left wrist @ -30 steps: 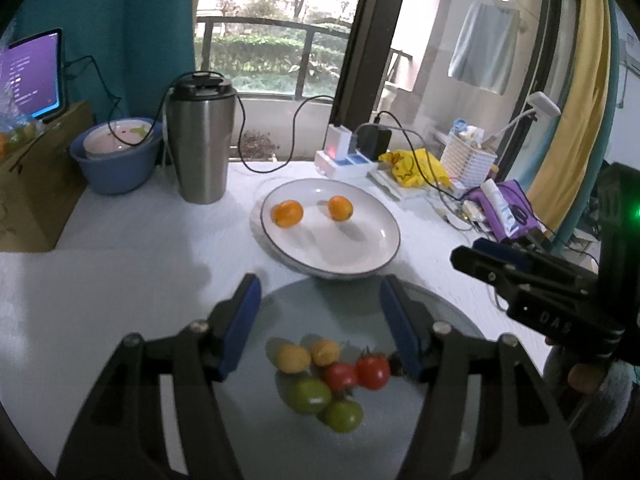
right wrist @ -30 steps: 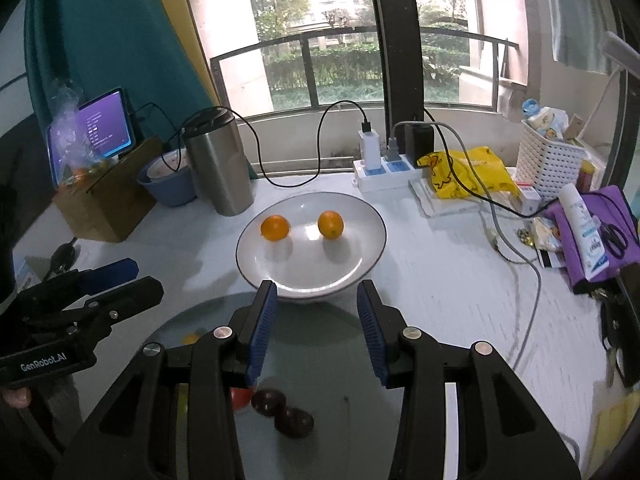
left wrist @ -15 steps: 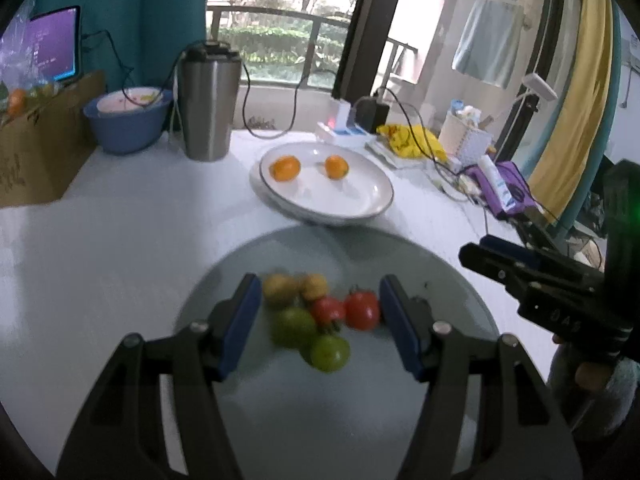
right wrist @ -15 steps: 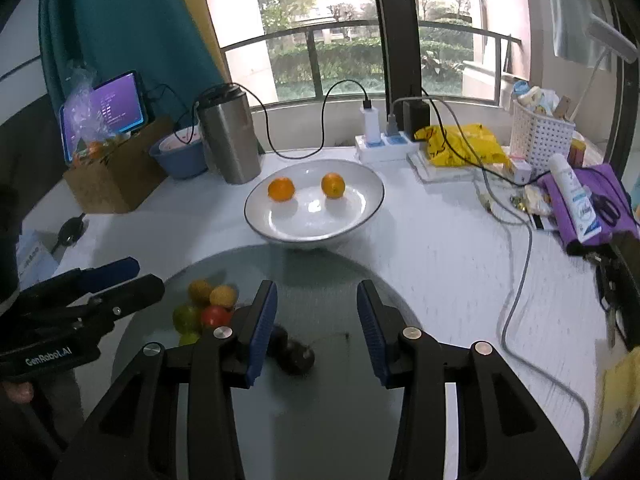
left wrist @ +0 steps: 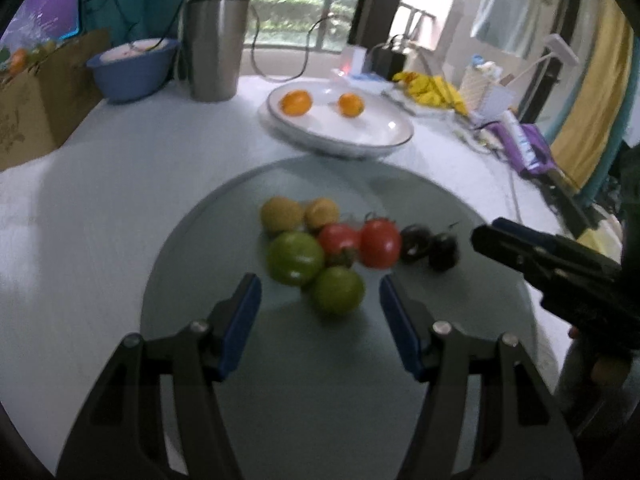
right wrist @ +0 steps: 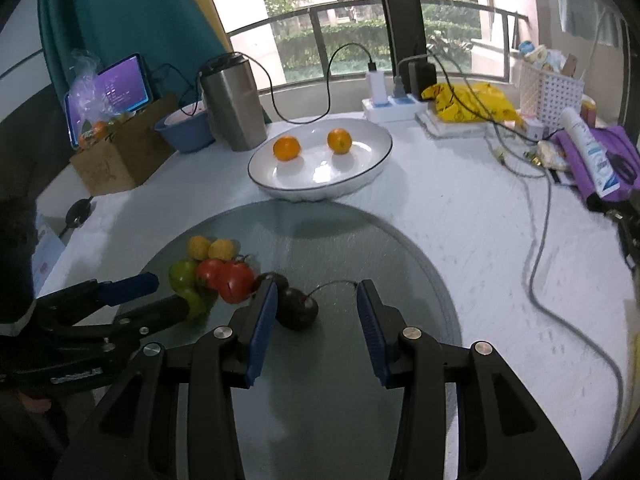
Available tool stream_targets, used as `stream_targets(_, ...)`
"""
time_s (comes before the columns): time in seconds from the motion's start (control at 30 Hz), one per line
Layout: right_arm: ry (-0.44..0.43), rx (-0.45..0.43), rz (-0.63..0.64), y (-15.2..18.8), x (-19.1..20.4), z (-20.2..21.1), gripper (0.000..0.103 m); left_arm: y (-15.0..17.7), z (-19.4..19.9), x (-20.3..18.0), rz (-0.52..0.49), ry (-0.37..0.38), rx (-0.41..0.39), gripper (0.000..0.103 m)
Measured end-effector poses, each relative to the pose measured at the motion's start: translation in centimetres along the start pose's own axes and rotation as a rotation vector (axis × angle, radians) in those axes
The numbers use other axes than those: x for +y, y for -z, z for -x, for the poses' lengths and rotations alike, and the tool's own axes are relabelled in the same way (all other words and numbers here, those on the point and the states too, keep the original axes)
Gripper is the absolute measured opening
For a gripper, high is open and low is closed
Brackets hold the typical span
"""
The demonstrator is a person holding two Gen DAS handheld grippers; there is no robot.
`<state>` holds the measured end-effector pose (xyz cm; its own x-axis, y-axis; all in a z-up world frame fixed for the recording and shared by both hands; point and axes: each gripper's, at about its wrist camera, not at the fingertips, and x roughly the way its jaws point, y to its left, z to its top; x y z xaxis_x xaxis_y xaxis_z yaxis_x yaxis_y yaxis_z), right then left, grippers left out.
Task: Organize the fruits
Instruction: 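Move both open grippers back over the fruit cluster on the tray, then grasp a dark plum with the right gripper while the left gripper grasps a green tomato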
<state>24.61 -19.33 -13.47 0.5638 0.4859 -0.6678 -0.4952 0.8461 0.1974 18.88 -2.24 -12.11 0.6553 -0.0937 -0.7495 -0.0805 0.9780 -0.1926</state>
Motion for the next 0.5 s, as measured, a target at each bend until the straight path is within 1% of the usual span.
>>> stream_targets(0.23, -0.043, 0.041, -0.002, 0.9, -0.1, -1.4, 0.044, 0.7, -0.7, -0.5, -0.006, 0.005, 0.024, 0.063)
stream_targets(0.47, -0.077, 0.083, 0.001, 0.8, 0.1, -2.9, 0.044, 0.6, -0.6, -0.8, -0.014, 0.022, 0.018, 0.062)
stream_targets(0.5, -0.079, 0.085, 0.007, 0.8, 0.2, -3.0, 0.044, 0.6, -0.6, -0.8, -0.015, 0.022, 0.017, 0.057)
